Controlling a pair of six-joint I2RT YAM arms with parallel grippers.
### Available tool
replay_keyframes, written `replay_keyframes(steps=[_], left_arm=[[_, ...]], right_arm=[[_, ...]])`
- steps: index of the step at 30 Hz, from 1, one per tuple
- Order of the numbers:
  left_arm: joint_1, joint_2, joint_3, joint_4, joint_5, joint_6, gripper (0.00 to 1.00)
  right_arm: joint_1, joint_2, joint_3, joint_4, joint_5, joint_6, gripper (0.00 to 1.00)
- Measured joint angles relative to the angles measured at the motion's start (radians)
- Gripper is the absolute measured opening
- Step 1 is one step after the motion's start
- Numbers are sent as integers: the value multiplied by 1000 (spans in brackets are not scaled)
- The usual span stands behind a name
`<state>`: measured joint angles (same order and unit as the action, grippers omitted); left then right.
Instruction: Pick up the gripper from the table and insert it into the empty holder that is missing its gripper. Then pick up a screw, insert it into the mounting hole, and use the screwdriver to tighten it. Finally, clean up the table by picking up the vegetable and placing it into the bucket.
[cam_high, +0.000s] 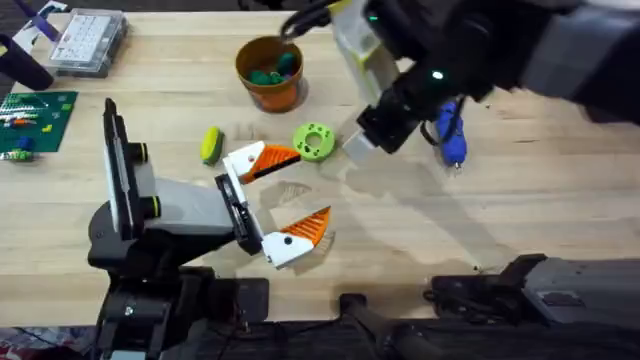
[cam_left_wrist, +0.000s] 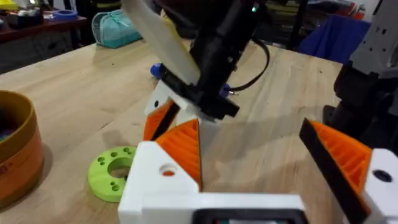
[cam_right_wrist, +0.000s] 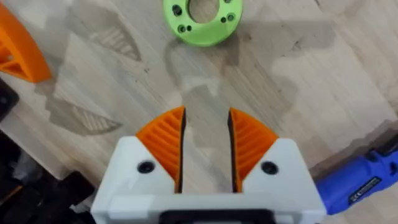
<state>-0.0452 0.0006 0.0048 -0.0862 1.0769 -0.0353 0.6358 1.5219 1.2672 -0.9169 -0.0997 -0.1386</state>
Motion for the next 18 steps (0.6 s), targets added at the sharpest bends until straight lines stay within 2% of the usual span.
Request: replay_keyframes(steps=[4, 8, 18], left_arm=[[0, 0, 0, 0, 0, 0, 986], [0, 0, 0, 0, 0, 0, 986], [0, 0, 0, 0, 0, 0, 986]], right_arm=[[-49, -76, -125, 119, -63, 11, 395], [-41, -115, -221, 192, -98, 15, 395], [79, -52, -249, 355, -93, 11, 395]])
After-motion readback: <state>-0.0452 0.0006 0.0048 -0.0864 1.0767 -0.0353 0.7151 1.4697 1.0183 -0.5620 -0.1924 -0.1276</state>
